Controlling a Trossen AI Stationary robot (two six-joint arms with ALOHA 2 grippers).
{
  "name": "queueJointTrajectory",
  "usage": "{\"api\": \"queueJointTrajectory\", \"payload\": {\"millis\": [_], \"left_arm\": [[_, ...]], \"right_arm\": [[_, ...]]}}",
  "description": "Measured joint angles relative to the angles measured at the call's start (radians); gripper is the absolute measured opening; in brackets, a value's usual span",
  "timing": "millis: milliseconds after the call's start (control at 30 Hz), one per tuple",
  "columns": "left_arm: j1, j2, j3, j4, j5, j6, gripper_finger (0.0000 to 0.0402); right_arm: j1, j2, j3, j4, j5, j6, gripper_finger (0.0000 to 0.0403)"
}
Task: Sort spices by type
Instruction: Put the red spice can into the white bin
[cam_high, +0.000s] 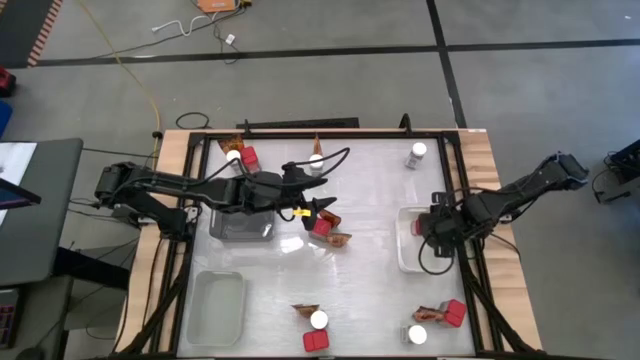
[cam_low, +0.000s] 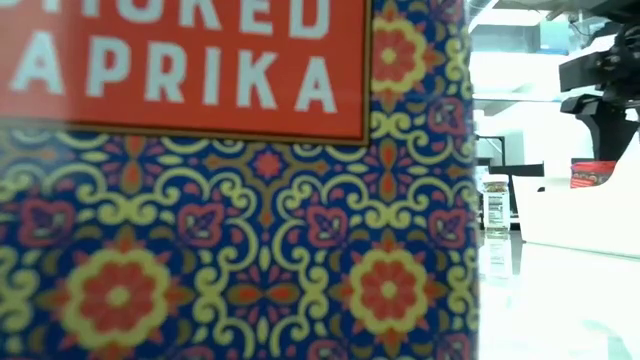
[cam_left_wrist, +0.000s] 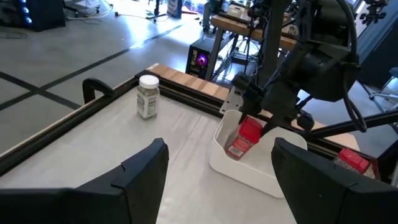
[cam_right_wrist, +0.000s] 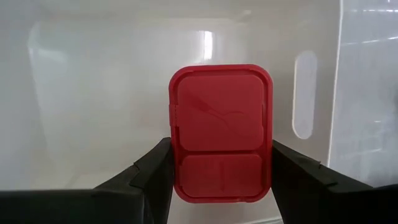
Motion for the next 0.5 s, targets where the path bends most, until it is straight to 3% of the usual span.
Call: {"api": "queueJointTrajectory", "payload": {"millis": [500], "left_arm": [[-0.008, 0.0, 0.001, -0.001, 0.001, -0.012, 0.0274]], "right_arm": [[-0.018, 0.0, -0.013, 0.019, -0.045, -0.018, 0.0241]]}}
